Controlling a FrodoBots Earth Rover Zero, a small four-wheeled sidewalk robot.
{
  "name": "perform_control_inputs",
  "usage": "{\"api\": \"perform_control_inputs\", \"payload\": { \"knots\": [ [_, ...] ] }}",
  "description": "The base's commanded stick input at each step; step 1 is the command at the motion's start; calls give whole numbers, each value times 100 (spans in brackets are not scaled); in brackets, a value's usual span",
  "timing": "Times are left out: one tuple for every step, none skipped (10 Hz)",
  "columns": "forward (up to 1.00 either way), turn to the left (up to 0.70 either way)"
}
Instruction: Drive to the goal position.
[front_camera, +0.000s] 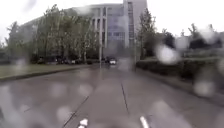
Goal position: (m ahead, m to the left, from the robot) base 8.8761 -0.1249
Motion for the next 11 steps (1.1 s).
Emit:
{"api": "perform_control_inputs", "payload": {
  "knots": [
    [70, 0],
    [70, 0],
    [70, 0],
    [70, 0],
    [70, 0],
    [70, 0],
    [70, 0],
    [70, 0],
    [70, 0],
    [70, 0],
    [70, 0]
  ]
}}
